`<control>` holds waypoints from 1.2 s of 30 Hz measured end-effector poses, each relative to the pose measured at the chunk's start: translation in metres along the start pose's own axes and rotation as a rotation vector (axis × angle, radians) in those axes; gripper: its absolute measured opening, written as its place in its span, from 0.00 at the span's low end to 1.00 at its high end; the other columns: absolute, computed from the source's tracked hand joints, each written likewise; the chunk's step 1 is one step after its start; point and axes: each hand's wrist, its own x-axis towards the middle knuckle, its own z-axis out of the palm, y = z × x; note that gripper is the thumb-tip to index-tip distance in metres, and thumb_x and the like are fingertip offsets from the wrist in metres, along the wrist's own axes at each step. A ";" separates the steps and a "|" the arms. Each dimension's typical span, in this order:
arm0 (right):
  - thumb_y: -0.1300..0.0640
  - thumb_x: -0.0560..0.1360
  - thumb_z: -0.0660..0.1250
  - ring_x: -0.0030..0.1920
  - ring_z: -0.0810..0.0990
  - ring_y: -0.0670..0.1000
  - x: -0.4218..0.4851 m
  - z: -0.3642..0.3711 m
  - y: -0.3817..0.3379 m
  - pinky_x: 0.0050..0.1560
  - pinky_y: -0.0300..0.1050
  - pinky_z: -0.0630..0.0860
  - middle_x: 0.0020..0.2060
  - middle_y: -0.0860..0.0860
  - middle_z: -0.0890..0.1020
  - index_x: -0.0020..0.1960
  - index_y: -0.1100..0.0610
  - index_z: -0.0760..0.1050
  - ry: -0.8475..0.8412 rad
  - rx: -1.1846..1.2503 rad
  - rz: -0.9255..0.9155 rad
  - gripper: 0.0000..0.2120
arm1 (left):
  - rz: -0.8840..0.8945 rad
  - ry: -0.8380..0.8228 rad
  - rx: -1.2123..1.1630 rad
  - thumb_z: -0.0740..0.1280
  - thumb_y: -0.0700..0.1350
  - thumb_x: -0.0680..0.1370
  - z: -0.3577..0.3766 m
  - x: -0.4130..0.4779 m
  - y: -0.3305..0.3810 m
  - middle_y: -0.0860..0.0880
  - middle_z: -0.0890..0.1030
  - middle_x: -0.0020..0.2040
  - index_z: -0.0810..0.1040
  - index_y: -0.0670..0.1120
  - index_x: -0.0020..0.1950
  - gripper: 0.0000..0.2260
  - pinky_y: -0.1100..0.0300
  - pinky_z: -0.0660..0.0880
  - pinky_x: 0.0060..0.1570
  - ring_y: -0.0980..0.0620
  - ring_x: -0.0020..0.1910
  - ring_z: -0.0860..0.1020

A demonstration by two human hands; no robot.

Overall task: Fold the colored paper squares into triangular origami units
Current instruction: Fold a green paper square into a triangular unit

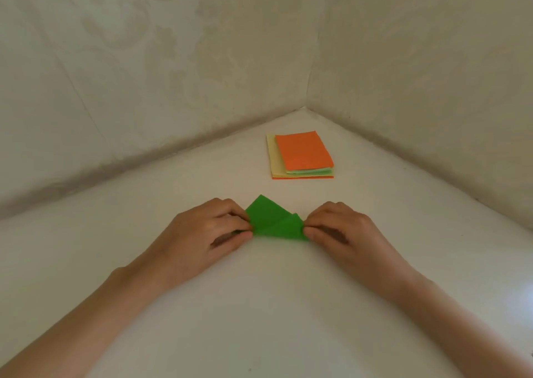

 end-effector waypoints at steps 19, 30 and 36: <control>0.40 0.74 0.62 0.52 0.61 0.44 0.022 0.019 -0.018 0.51 0.38 0.59 0.52 0.43 0.67 0.59 0.49 0.72 0.014 -0.290 0.331 0.18 | -0.389 -0.087 -0.101 0.68 0.62 0.70 0.014 0.036 0.028 0.58 0.66 0.57 0.64 0.54 0.71 0.32 0.66 0.62 0.56 0.61 0.55 0.60; 0.45 0.74 0.66 0.55 0.64 0.45 0.022 0.011 -0.019 0.55 0.35 0.62 0.52 0.44 0.71 0.55 0.49 0.75 -0.079 -0.088 0.287 0.12 | -0.439 0.119 -0.488 0.74 0.44 0.71 0.007 0.035 0.034 0.59 0.77 0.44 0.74 0.54 0.45 0.11 0.70 0.69 0.43 0.62 0.43 0.74; 0.66 0.72 0.70 0.38 0.76 0.46 0.025 0.003 -0.025 0.42 0.39 0.72 0.37 0.45 0.80 0.42 0.53 0.77 0.094 0.579 0.312 0.08 | -0.532 0.324 -0.982 0.72 0.46 0.65 -0.007 0.041 0.048 0.52 0.81 0.32 0.76 0.48 0.48 0.13 0.66 0.74 0.30 0.57 0.32 0.79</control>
